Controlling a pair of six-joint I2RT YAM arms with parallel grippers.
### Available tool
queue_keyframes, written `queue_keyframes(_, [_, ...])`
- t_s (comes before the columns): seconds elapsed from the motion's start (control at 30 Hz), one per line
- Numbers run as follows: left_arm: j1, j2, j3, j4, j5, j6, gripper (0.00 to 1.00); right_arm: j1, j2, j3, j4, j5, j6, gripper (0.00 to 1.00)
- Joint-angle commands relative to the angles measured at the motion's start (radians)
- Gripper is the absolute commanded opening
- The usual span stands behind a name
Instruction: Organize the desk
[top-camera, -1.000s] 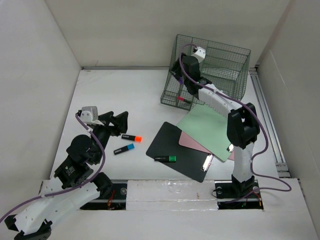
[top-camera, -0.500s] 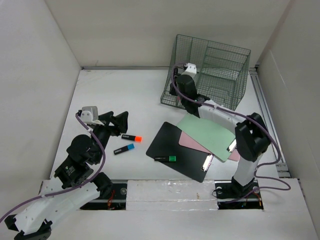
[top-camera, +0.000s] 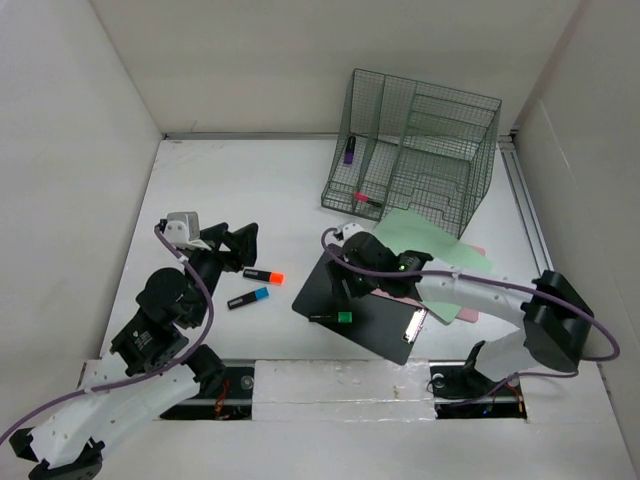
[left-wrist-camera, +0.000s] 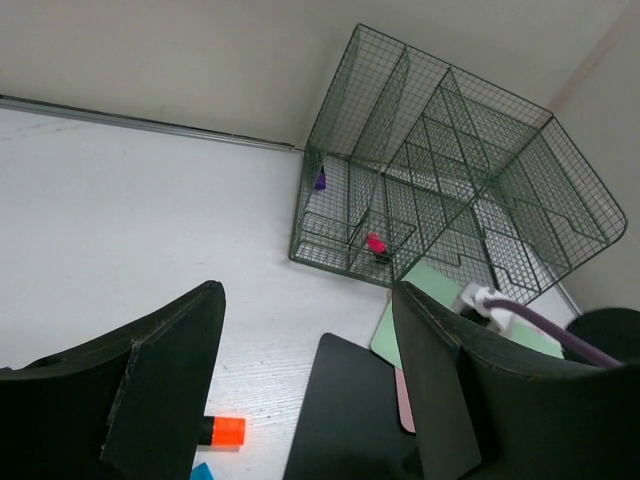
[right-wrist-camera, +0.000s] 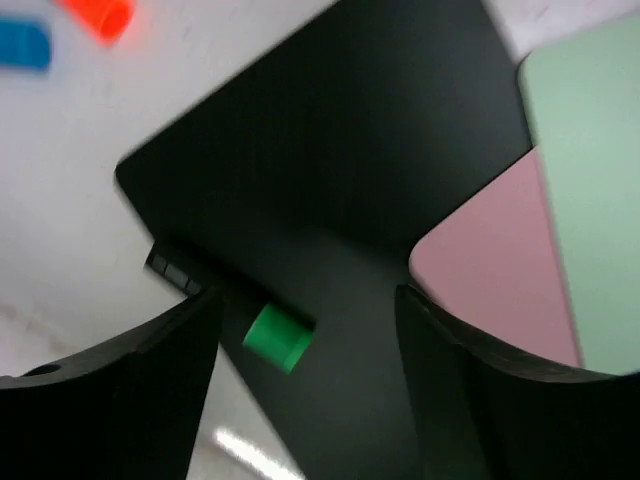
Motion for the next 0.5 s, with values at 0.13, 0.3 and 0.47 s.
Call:
queue_keyframes(0.13, [0.002,0.033,-0.001,0.056,0.014,0.017,0.63,0.119,-0.082,0.004,-0.199,-0.158,-0.076,0.85])
queue_keyframes(0.3, [0.002,0.041,-0.001,0.052,0.009,0.017,0.63,0.170,0.022,0.070,-0.201,-0.174,-0.139,0.86])
queue_keyframes(0.47, [0.002,0.044,-0.001,0.052,0.011,0.019,0.63,0.170,0.101,0.125,-0.187,-0.074,-0.196,0.85])
